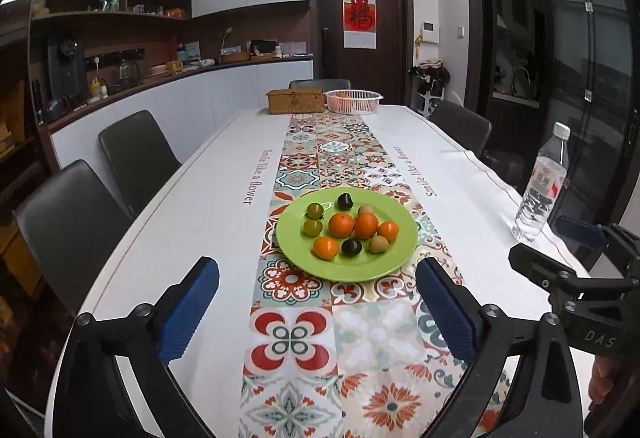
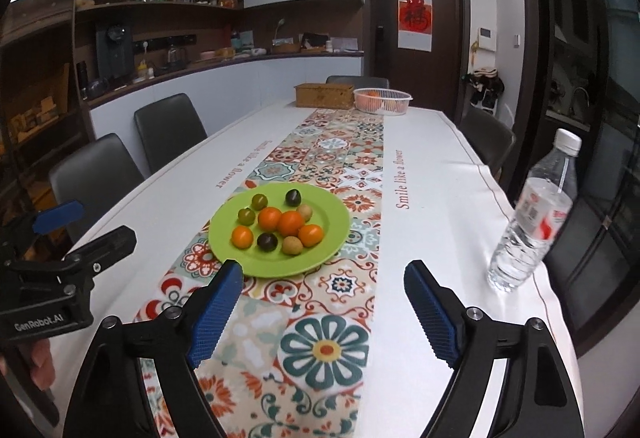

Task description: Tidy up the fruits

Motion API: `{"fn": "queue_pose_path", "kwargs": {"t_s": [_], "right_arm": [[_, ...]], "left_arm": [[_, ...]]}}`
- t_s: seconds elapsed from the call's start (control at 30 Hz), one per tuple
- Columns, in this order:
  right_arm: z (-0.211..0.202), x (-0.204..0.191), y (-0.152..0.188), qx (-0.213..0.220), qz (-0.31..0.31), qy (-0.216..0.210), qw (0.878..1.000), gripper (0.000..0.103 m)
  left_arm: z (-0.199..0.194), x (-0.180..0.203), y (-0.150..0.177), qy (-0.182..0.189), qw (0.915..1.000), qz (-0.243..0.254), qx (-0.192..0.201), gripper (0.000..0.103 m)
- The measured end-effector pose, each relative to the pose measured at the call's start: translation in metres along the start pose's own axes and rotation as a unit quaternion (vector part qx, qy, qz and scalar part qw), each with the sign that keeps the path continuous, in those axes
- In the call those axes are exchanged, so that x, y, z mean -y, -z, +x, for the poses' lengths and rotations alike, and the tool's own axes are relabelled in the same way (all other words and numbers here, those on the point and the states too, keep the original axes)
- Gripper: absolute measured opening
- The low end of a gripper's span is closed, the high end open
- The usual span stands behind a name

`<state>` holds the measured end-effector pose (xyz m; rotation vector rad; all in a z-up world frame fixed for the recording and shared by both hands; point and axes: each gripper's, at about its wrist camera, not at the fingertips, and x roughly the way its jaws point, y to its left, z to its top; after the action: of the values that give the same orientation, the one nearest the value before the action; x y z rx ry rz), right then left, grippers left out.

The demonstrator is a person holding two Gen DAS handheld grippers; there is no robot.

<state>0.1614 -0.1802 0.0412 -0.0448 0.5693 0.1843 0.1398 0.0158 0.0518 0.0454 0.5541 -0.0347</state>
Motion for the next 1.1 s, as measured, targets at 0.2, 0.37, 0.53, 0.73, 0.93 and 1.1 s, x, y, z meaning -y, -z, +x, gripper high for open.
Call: {"fn": "queue_pose_path", "kwargs": {"t_s": [0.2,0.37,0.53,0.73,0.93,1.1], "right_arm": [[-0.022,0.001,0.009,0.008,-0.001,0.004,1.0,0.086],[-0.032,0.002,0.014,0.011,0.0,0.003,1.0,0.086],[-0.04,0.003,0.018,0.014,0.001,0.001,1.0,0.086],[-0.046,0.004,0.019,0.016,0.003,-0.002,1.0,0.086],[-0.054,0.004,0.019,0.022,0.006,-0.003,1.0,0.086],[-0.063,0.005,0.019,0.032,0.007,-0.007,0.999,0.086]], "left_arm": [[-0.018,0.007,0.009,-0.004,0.9999,0.012,0.002,0.101],[-0.03,0.01,0.014,-0.005,0.9999,0.014,0.006,0.102],[-0.037,0.012,0.016,-0.005,0.9998,0.016,0.008,0.102],[-0.045,0.015,0.016,-0.002,0.9997,0.019,0.012,0.102],[-0.055,0.018,0.013,-0.001,0.9994,0.027,0.022,0.102],[-0.062,0.02,0.011,-0.002,0.9991,0.03,0.03,0.103]]}}
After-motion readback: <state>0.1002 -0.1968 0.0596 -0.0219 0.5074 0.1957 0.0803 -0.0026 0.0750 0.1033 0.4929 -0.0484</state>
